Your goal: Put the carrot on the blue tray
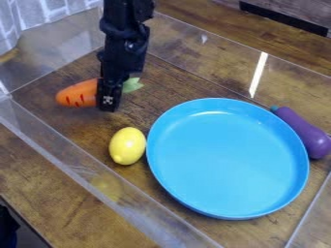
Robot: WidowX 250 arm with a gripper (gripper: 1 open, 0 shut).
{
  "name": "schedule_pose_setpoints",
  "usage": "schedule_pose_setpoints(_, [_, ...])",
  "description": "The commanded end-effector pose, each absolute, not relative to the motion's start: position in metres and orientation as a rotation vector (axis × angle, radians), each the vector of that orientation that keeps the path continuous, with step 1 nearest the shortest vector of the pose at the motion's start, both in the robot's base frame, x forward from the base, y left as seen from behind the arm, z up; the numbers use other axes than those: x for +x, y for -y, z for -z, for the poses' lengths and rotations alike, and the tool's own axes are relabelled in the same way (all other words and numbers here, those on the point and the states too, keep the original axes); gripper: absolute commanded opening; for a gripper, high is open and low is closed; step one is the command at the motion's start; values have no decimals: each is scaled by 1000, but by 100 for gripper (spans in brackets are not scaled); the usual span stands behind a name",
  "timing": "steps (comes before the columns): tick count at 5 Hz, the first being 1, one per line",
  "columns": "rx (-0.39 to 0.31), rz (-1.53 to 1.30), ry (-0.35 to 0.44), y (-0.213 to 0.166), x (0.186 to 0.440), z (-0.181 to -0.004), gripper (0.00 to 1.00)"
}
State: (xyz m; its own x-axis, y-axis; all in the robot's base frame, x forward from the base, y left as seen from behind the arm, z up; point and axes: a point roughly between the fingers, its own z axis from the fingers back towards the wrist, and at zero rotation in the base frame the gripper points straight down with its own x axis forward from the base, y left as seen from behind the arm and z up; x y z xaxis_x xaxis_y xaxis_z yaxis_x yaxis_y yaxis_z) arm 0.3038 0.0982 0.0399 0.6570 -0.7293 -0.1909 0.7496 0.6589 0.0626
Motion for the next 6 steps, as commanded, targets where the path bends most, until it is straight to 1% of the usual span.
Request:
schedule_pose_setpoints(1, [171,822,-115,-107,307,-59,0])
schedule_pose_setpoints(2, [171,829,-115,-107,305,-67,0])
schedule_pose_setpoints(4, [158,696,-123,-136,303,-48,0])
schedule_pose_setpoints(6, [139,694,-105,-130,308,-44,0])
